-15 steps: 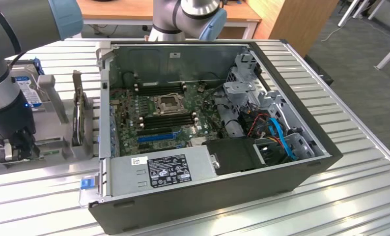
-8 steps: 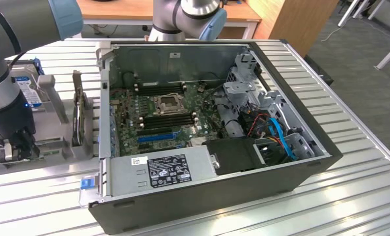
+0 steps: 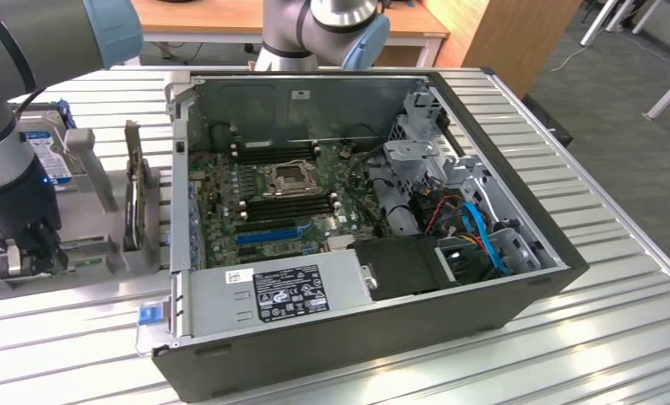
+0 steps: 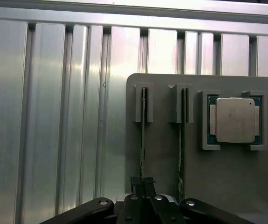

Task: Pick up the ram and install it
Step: 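Pick up the ram and move it above insertion slot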

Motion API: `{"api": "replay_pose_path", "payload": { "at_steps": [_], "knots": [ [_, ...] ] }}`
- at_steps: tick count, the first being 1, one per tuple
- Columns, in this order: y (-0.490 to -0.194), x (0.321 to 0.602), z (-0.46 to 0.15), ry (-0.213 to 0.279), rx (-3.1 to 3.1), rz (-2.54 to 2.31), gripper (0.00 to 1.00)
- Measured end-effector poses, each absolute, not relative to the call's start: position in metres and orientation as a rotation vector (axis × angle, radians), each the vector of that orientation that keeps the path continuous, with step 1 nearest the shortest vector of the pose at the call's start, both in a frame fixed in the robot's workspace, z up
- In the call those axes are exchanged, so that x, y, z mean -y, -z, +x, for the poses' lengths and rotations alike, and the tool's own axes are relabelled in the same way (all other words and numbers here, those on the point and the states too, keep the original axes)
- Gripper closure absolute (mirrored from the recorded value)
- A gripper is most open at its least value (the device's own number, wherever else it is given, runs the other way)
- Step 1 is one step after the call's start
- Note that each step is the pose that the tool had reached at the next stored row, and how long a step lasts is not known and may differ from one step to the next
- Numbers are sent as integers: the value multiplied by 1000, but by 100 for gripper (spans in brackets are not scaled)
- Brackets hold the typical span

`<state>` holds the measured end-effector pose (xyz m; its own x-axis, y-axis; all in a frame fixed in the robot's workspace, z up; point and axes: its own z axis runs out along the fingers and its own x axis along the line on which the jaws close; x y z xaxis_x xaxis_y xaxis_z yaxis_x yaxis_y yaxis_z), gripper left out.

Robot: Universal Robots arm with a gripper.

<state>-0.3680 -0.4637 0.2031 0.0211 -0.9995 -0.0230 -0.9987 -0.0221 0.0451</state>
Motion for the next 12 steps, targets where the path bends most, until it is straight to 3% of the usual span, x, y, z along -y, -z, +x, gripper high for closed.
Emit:
{"api": "replay_pose_path", "payload": {
  "at_steps": [12],
  "knots": [
    [-218,464,-368,76,2186,2233,88]
  ]
}}
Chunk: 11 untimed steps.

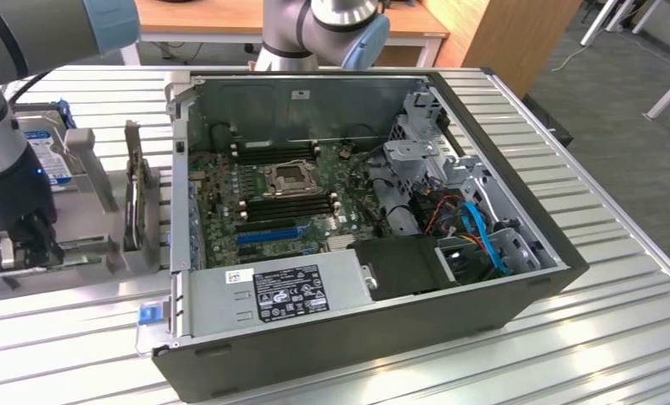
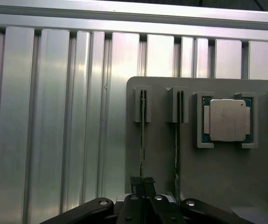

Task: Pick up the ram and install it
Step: 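Pick up the ram and move it above insertion slot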

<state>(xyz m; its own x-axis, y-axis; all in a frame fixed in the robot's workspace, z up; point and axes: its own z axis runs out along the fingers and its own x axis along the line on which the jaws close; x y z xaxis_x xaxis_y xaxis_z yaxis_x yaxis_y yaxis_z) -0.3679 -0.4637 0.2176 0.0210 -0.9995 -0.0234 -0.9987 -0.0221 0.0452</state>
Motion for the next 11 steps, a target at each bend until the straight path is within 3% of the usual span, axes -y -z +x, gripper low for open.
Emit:
{"api": "replay_pose_path", "payload": {
  "at_steps": [11],
  "knots": [
    [-243,464,-368,75,2186,2233,88]
  ]
}}
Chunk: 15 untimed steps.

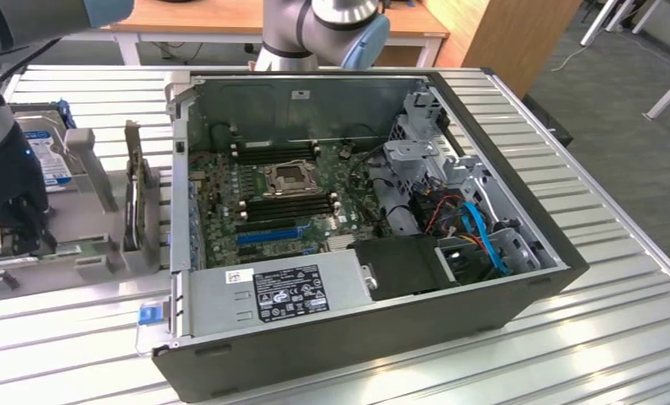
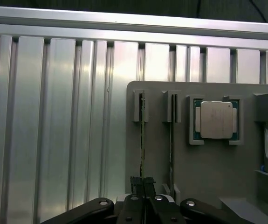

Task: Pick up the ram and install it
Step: 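Pick up the ram and move it above insertion slot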

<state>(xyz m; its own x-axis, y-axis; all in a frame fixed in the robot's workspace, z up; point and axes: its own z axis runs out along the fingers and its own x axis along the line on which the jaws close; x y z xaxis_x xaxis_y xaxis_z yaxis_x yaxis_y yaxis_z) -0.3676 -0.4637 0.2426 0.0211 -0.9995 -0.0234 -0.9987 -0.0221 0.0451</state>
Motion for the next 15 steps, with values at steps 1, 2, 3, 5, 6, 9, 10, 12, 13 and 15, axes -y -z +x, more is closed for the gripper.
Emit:
{"api": "replay_pose_path", "payload": {
  "at_steps": [1,2,3,5,6,9,10,12,13,15],
  "knots": [
    [-245,464,-368,76,2186,2233,88],
    [-248,464,-368,76,2186,2233,88],
    [-251,464,-368,75,2186,2233,88],
    [-256,464,-367,75,2186,2233,88],
    [-258,464,-367,76,2186,2233,88],
    [-266,464,-367,76,2186,2233,88],
    [-269,464,-367,76,2186,2233,88],
    [-274,464,-367,75,2186,2233,88],
    [-277,464,-367,75,2186,2233,88],
    [-282,464,-367,76,2186,2233,88]
  ]
}}
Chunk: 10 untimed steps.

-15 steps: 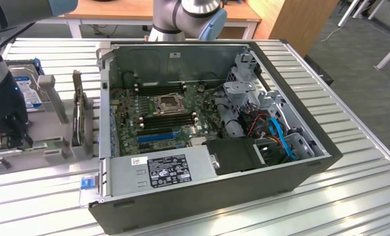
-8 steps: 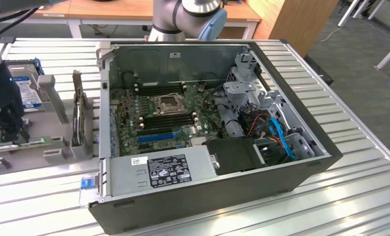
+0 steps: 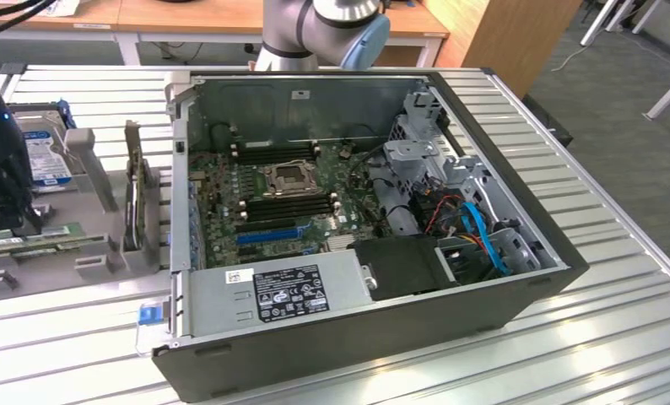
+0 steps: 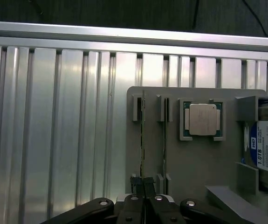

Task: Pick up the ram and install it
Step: 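Pick up the ram and move it above insertion slot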

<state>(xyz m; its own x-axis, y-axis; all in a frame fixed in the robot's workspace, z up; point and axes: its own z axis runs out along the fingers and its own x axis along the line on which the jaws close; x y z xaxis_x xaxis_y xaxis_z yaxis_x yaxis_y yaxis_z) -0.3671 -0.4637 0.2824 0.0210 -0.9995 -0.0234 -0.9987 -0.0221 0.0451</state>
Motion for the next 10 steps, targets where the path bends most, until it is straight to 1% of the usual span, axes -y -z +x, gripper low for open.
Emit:
{"api": "replay_pose_path", "payload": {
  "at_steps": [10],
  "knots": [
    [-307,464,-367,76,2185,2233,88]
  ]
}}
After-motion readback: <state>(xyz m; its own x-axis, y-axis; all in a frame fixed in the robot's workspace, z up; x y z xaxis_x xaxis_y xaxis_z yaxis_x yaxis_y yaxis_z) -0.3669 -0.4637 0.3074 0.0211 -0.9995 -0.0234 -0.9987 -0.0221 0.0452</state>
